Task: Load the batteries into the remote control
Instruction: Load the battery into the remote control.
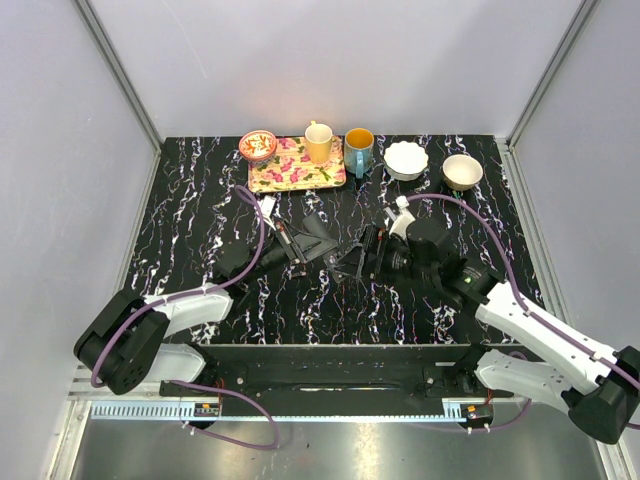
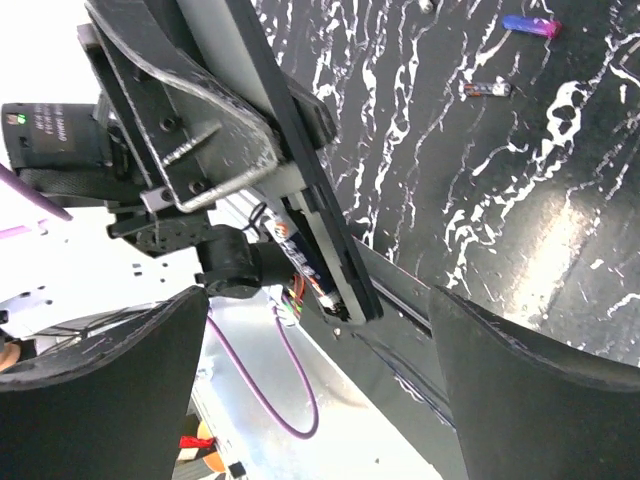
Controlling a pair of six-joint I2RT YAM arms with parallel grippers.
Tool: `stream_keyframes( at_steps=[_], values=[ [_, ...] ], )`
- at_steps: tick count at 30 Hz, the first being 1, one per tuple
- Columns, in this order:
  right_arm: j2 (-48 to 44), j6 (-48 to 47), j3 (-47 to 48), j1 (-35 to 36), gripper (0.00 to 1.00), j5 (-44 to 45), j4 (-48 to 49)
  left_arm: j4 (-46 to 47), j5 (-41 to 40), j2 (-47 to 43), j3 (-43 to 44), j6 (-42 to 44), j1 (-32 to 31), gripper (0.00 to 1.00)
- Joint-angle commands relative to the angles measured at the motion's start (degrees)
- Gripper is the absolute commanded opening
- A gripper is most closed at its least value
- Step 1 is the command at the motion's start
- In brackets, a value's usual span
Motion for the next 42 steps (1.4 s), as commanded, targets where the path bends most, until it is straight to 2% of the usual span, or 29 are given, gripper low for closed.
stream_keyframes(
  at_steps=[1, 9, 28, 36, 42],
  values=[
    [0.3, 3.3, -0.4, -1.2, 0.95, -5.2, 8.6, 3.5, 0.1, -1.1, 2.5, 0.5, 0.0, 0.0],
    [2.4, 5.3, -2.0, -2.4, 0.89, -3.2, 9.6, 3.6, 0.1, -1.6, 2.9, 0.5, 0.1, 0.0],
    [4.5, 10.7, -4.4, -3.5, 0.84, -1.8, 13.3, 4.8, -0.1, -2.5, 2.0, 0.3, 0.0, 0.0],
    [4.7, 11.9, -5.6, -3.8, 0.74, -2.5, 14.7, 5.0, -0.3, -2.7, 1.9, 0.2, 0.0, 0.0],
    [4.7, 12.1, -6.4, -3.8, 0.74, -3.5, 15.5, 5.0, -0.5, -2.7, 2.3, 0.1, -0.1, 0.0]
  ],
)
